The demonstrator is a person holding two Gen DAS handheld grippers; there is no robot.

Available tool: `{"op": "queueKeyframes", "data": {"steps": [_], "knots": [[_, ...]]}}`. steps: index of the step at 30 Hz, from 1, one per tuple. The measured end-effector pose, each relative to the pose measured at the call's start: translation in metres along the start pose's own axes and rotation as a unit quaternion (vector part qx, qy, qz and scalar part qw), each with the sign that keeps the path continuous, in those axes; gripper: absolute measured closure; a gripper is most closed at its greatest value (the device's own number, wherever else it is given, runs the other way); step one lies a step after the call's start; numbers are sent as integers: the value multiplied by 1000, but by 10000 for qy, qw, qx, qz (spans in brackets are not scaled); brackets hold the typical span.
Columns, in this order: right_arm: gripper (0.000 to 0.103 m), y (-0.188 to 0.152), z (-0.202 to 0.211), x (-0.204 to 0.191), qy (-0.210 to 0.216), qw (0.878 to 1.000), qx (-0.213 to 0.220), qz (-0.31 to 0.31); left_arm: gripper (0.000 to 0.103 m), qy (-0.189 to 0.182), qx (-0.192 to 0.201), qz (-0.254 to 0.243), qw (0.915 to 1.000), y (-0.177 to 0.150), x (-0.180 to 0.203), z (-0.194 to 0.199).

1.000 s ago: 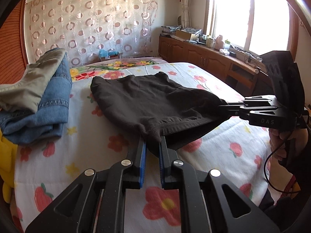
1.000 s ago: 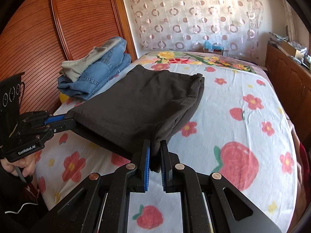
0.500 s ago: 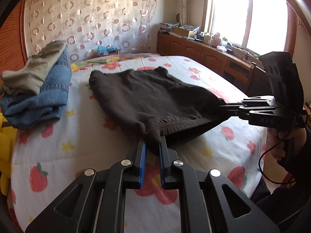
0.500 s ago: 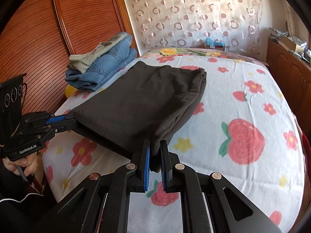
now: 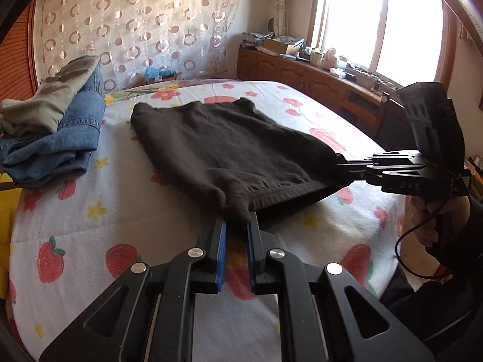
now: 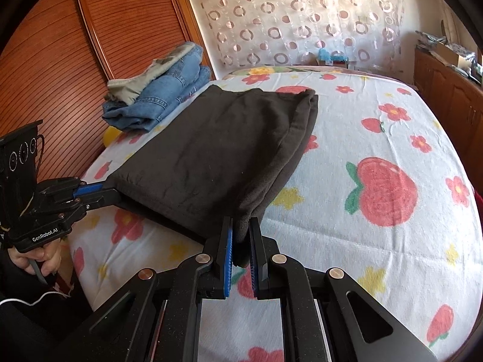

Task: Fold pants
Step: 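Lower the held shorts onto the bed with both tools and smooth them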

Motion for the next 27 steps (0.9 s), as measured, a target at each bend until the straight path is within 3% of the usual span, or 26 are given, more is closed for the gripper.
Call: {"op": "queueKeyframes", "data": {"steps": [14,27], "knots": [[94,12,47,-10,211,9988,450,38,90,12,347,-152,9993,22,3,36],[94,14,47,-11,126,9979,614,161,90,64,339,25,9994,22,-9,27]]}}
Point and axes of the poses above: each gripper's, at about its wrist camera, not at the fingertips, and z roughly against the way its jaws point, x to its right, y to its top, the point moved 6 cm from there along -z, roughly the way its jaws point, and after that the axes turned 11 degrees about -z, right-handed, at the moved point
